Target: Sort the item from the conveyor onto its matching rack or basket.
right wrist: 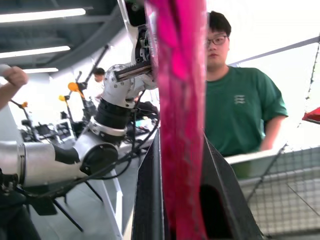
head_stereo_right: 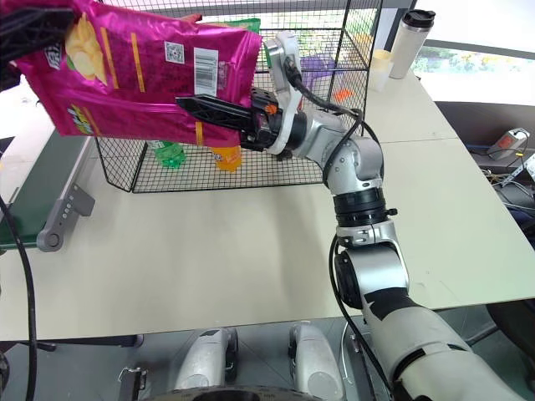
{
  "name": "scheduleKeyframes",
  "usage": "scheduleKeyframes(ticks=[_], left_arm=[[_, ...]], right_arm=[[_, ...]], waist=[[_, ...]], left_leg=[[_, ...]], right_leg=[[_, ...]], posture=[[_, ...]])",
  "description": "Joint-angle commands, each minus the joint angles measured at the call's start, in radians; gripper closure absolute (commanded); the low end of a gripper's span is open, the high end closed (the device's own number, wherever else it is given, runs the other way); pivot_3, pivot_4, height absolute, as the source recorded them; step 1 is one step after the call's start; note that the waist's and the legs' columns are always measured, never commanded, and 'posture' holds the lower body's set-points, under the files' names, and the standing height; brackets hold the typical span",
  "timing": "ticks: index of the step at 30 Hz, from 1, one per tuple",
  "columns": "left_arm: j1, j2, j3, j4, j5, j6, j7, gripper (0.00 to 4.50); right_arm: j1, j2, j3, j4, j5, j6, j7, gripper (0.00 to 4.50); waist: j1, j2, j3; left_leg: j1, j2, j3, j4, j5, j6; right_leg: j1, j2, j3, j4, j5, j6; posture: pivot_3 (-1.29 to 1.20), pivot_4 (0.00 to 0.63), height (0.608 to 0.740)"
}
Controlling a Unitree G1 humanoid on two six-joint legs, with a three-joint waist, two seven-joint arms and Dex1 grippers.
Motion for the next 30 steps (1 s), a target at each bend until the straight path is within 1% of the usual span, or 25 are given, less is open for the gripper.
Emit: scheduleKeyframes(ticks=[1, 2, 4, 7, 9, 12, 14, 17, 22, 25, 26, 30], left_arm=[[-0.009, -0.007, 0.045, -0.017, 0.012, -0.027, 0.06, 2.32], [-0.01, -0.013, 0.05, -0.008, 0.024, -0.037, 0.085, 1.91], [0.0, -0.016, 0.061, 0.003, 0.049, -0.062, 0.116, 1.91], [0.037, 0.0, 0.104, 0.02, 0.08, -0.093, 0.16, 1.91], [0.095, 0.016, 0.153, 0.007, 0.084, -0.09, 0.18, 1.91], [0.181, 0.008, 0.214, -0.057, 0.064, -0.067, 0.224, 1.91], [0.245, -0.021, 0.248, -0.134, 0.025, -0.033, 0.27, 1.91], [0.302, -0.066, 0.26, -0.227, -0.022, -0.004, 0.328, 1.91], [0.314, -0.159, 0.252, -0.311, -0.095, 0.008, 0.433, 1.91], [0.338, -0.223, 0.228, -0.382, -0.135, 0.014, 0.504, 1.91], [0.35, -0.237, 0.212, -0.414, -0.135, 0.014, 0.527, 1.91], [0.438, -0.25, 0.13, -0.567, -0.037, -0.012, 0.628, 1.91]], right_arm=[[0.017, -0.022, -0.022, -0.105, 0.037, 0.022, -0.037, 4.5], [0.026, -0.029, -0.029, -0.128, 0.045, 0.03, -0.055, 4.5], [0.043, -0.041, -0.044, -0.167, 0.06, 0.044, -0.093, 4.5], [0.08, -0.086, -0.082, -0.242, 0.064, 0.054, -0.166, 4.5], [0.102, -0.149, -0.147, -0.297, 0.065, 0.057, -0.238, 4.5], [0.122, -0.25, -0.236, -0.361, 0.044, 0.037, -0.345, 4.5], [0.128, -0.345, -0.274, -0.408, -0.046, -0.009, -0.434, 4.5], [0.152, -0.441, -0.221, -0.447, -0.234, -0.134, -0.52, 4.5], [0.141, -0.458, -0.121, -0.402, -0.46, -0.35, -0.623, 4.5], [0.128, -0.497, 0.003, -0.292, -0.661, -0.513, -0.655, 4.5], [0.123, -0.501, 0.03, -0.252, -0.701, -0.56, -0.657, 4.5], [0.075, -0.493, 0.13, -0.087, -0.85, -0.692, -0.699, 4.5]], waist=[[0.0, 0.0, 0.0], [0.0, 0.0, 0.0], [0.0, 0.0, 0.0], [-0.002, 0.0, 0.0], [0.0, 0.0, 0.0], [0.004, 0.0, 0.0], [0.005, 0.0, 0.0], [0.004, -0.001, 0.0], [-0.008, -0.001, 0.0], [-0.004, -0.001, 0.0], [-0.003, -0.001, 0.0], [-0.002, -0.001, 0.0]], left_leg=[[0.0, 0.0, 0.0, 0.0, 0.0, 0.0], [0.0, 0.0, 0.0, 0.0, 0.0, 0.0], [0.0, 0.0, 0.0, 0.0, 0.0, 0.0], [0.0, 0.0, 0.0, 0.0, 0.0, 0.0], [0.0, 0.0, 0.0, 0.0, 0.0, 0.0], [0.0, 0.0, 0.001, 0.0, 0.0, 0.0], [-0.001, 0.0, 0.001, 0.0, 0.0, 0.0], [0.0, -0.001, 0.002, 0.0, 0.0, 0.0], [0.002, -0.001, 0.003, 0.0, 0.0, 0.0], [0.002, -0.001, 0.003, -0.001, 0.0, 0.0], [0.002, -0.001, 0.003, 0.0, 0.0, 0.0], [0.002, -0.001, 0.005, 0.0, 0.0, 0.0]], right_leg=[[0.0, 0.0, 0.0, 0.0, 0.0, 0.0], [0.0, 0.0, 0.0, 0.0, 0.0, 0.0], [0.0, 0.0, 0.0, 0.0, 0.0, 0.0], [0.0, 0.0, 0.0, 0.0, 0.0, 0.0], [0.0, 0.0, 0.0, 0.0, 0.0, 0.0], [0.0, -0.001, 0.0, -0.001, 0.0, 0.0], [0.0, -0.002, 0.0, -0.001, 0.0, 0.0], [0.0, -0.003, 0.0, -0.002, 0.0, 0.0], [0.001, -0.002, 0.002, -0.001, 0.0, 0.0], [0.0, -0.001, 0.003, -0.001, 0.0, 0.0], [0.0, -0.001, 0.004, -0.001, 0.0, 0.001], [0.0, -0.002, 0.006, -0.002, 0.0, 0.001]], posture=[[0.0, 0.15, 0.74], [0.0, 0.15, 0.74], [0.0, 0.15, 0.74], [0.0, 0.15, 0.74], [0.0, 0.15, 0.74], [0.0, 0.15, 0.74], [0.0, 0.15, 0.74], [0.0, 0.15, 0.74], [0.0, 0.15, 0.74], [0.0, 0.15, 0.74], [0.0, 0.15, 0.74], [0.0, 0.15, 0.74]])
